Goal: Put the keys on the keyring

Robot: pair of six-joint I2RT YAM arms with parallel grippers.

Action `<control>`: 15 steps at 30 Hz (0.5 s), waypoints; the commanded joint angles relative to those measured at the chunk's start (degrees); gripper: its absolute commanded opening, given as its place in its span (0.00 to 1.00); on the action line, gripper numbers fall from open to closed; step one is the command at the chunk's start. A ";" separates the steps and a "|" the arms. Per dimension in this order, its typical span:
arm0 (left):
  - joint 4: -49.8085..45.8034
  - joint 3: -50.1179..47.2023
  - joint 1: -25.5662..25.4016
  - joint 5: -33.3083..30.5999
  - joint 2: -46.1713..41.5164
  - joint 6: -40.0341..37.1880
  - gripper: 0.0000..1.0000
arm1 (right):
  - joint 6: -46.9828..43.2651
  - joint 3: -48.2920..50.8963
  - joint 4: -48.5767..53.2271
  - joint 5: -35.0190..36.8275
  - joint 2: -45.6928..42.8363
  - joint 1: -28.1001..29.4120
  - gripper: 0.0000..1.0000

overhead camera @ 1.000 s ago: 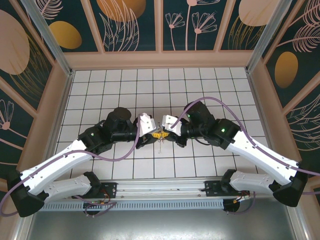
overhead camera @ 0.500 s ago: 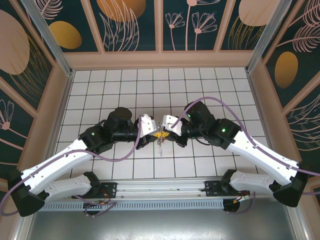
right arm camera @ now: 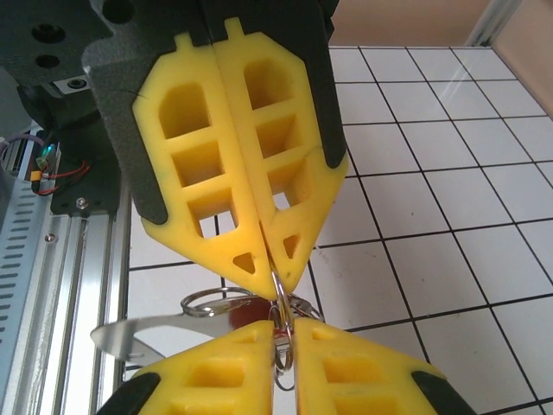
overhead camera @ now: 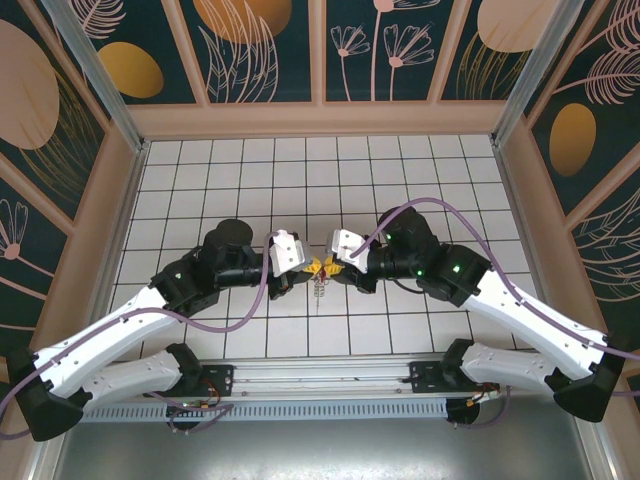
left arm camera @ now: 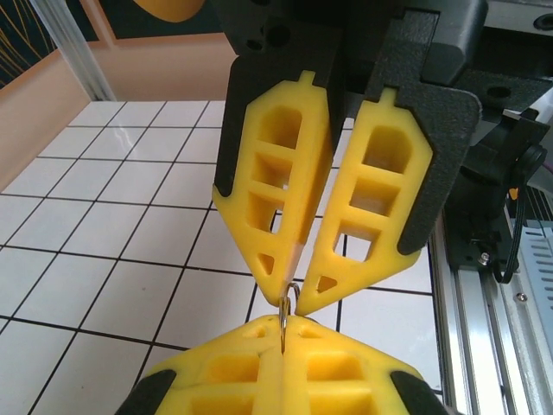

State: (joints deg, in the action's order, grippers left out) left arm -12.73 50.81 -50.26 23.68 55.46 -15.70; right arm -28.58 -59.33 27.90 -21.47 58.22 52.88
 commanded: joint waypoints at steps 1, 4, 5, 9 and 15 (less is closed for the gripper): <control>4.92 -0.92 0.01 0.59 -1.43 1.53 0.00 | 0.97 1.05 -1.51 -1.07 -1.04 0.31 0.13; 5.84 -1.62 0.04 0.74 -2.00 1.81 0.00 | 0.94 1.10 -1.65 -0.77 -0.76 0.29 0.07; 6.21 -1.83 0.02 0.70 -2.24 1.90 0.00 | 0.99 1.12 -1.62 -0.61 -0.66 0.29 0.06; 7.57 -2.72 0.05 0.51 -3.31 2.16 0.00 | 1.18 1.48 -1.53 -0.23 -0.38 0.30 0.06; 8.78 -3.54 0.03 0.52 -4.48 2.29 0.00 | 1.27 1.52 -1.52 0.29 0.00 0.29 0.03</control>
State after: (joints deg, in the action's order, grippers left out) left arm -9.08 47.27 -50.26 23.49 52.56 -14.50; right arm -27.99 -58.70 26.15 -21.50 58.22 52.99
